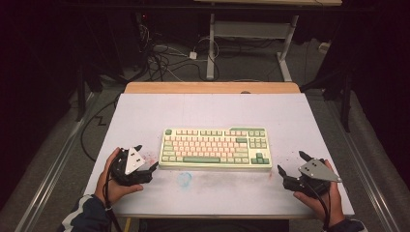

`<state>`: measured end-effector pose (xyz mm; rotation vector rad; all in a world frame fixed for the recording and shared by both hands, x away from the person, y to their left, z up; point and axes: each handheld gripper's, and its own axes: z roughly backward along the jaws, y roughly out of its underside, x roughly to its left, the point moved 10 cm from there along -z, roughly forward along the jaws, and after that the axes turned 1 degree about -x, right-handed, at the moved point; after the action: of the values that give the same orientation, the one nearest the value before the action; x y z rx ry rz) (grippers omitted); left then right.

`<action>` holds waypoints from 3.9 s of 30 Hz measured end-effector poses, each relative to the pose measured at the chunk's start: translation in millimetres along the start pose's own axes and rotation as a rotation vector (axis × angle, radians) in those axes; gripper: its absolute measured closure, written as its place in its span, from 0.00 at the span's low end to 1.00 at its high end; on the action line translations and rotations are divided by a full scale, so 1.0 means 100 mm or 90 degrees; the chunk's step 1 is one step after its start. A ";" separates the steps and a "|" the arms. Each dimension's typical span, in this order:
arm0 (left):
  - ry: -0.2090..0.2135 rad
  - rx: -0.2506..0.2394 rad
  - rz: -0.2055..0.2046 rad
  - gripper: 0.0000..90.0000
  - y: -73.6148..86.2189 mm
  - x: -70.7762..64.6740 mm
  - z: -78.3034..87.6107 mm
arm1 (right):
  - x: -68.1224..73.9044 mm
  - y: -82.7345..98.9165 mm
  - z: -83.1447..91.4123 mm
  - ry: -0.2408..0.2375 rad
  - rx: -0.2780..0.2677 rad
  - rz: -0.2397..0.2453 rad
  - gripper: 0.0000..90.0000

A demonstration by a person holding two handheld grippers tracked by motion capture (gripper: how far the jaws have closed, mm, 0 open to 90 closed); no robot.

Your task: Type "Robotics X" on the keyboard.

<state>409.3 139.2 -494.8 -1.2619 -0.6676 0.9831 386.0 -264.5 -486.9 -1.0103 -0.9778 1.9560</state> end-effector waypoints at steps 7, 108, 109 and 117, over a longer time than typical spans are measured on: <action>-0.005 0.005 0.000 0.23 0.02 0.01 0.01 | 0.08 -0.04 0.00 -0.051 -0.004 -0.006 0.30; 0.100 0.172 -0.013 0.97 -0.05 -0.86 -1.21 | 0.88 -0.36 -0.92 -0.244 0.089 0.058 1.00; 0.097 0.171 -0.016 0.97 -0.05 -0.85 -1.22 | 0.88 -0.36 -0.92 -0.244 0.089 0.058 1.00; 0.097 0.168 -0.016 0.96 -0.06 -0.86 -1.24 | 0.88 -0.36 -0.92 -0.243 0.088 0.060 1.00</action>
<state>478.4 4.9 -506.8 -1.0803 -0.4203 0.9112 436.1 -146.7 -522.2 -0.6258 -0.9920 2.3138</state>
